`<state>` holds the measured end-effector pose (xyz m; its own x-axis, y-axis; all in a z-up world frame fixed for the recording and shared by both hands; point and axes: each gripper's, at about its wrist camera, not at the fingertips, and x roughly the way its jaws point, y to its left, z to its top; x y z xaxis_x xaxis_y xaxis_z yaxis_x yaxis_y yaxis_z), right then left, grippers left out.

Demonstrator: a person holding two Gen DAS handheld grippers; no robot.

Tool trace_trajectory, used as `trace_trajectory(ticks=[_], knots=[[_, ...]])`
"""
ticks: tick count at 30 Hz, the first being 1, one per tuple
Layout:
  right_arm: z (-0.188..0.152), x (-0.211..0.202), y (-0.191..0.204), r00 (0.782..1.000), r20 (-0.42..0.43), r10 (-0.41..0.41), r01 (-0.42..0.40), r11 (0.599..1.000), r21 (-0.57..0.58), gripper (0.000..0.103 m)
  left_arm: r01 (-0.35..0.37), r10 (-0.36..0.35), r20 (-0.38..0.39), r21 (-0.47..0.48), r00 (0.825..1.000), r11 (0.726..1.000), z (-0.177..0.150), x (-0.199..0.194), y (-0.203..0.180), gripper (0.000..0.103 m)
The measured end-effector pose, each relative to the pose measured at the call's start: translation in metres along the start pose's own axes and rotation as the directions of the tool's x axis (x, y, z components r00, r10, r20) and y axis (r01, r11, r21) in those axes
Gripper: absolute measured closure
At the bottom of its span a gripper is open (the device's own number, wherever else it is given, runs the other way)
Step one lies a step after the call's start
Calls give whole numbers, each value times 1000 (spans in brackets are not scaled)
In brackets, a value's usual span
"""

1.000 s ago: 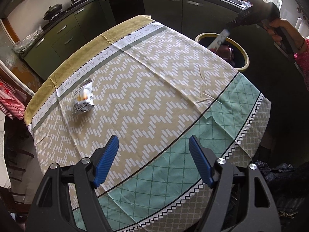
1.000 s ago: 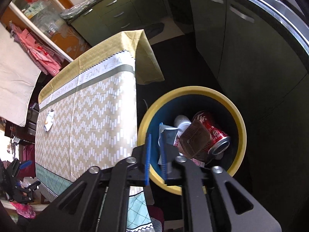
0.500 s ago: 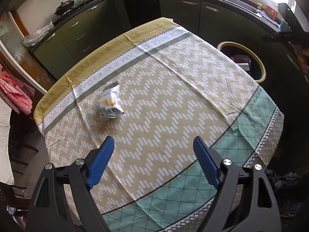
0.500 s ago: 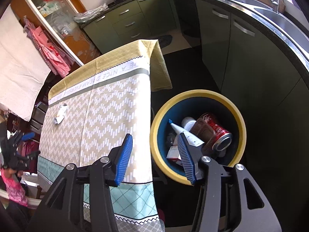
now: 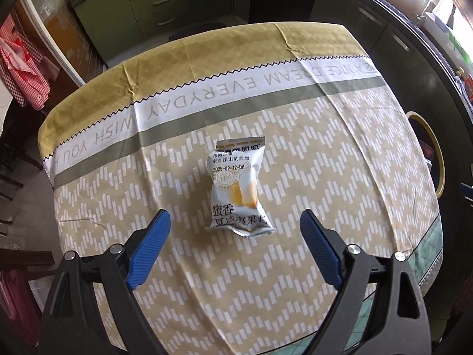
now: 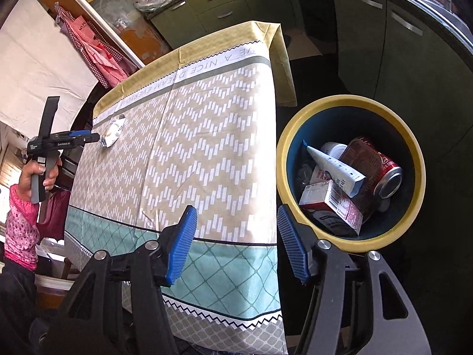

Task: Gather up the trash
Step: 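Move the left gripper to the snack packet and close on it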

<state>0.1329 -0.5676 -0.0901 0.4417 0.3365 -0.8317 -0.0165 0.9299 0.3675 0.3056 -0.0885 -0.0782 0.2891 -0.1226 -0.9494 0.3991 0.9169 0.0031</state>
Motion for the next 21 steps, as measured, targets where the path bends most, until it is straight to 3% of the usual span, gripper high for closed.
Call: trace_trajectory(ticks=[10,15,21], knots=[[-2,4,-3,1000,-6,2,-2,1000,-4,43,-17,15,-54,-32,998,999,20,34,-8,20],[-3,4,-4,1000,-4,4,-4,1000,0,43,-12,9,-80,-36,997,999,24,45,-11,36],[-4,3,-4,1000,-2,0,0,1000,-1,42,-10,6,-91,-46,996,999,26,54,-12,61]])
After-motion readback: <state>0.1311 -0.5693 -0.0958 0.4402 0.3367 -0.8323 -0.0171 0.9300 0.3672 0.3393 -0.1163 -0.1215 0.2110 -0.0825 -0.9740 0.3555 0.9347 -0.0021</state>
